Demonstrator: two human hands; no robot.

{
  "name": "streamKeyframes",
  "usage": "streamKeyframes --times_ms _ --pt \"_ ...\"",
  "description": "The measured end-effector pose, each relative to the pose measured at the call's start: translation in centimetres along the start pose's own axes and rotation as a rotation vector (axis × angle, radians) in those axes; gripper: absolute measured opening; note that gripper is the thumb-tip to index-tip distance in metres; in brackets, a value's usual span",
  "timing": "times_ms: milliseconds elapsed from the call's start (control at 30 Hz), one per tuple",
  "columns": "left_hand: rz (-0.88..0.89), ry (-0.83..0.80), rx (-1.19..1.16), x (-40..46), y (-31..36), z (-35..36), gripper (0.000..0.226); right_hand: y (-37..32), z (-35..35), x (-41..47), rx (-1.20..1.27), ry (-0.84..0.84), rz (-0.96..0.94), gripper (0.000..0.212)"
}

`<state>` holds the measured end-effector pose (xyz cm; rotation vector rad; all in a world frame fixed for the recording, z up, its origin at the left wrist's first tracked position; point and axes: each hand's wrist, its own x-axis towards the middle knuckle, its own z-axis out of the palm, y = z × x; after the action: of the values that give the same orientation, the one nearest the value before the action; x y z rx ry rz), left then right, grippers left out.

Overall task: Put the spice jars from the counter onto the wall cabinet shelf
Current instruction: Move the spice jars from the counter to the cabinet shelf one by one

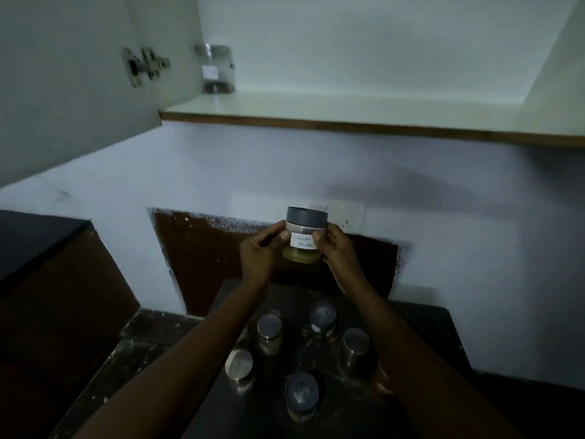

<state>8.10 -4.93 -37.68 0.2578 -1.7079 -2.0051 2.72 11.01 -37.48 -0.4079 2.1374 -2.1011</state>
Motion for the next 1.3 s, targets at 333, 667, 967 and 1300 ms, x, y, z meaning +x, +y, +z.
streamKeyframes --times_ms 333,667,967,1300 --pt "0.426 0.034 -0.063 8.9 17.6 -0.2 0.029 -18.2 3.4 5.9 -0.169 0.009 -0.46 0.063" --pt "0.446 0.174 0.009 19.8 25.1 0.6 0.031 -27.1 8.7 17.0 -0.222 0.083 -0.413 0.051" --pt "0.145 0.243 0.276 28.1 22.3 -1.5 0.029 -24.0 12.1 25.2 -0.427 0.015 -0.258 0.054" --pt "0.094 0.214 0.438 36.0 20.7 -0.7 0.026 -22.2 14.5 33.3 -0.497 0.136 -0.275 0.046"
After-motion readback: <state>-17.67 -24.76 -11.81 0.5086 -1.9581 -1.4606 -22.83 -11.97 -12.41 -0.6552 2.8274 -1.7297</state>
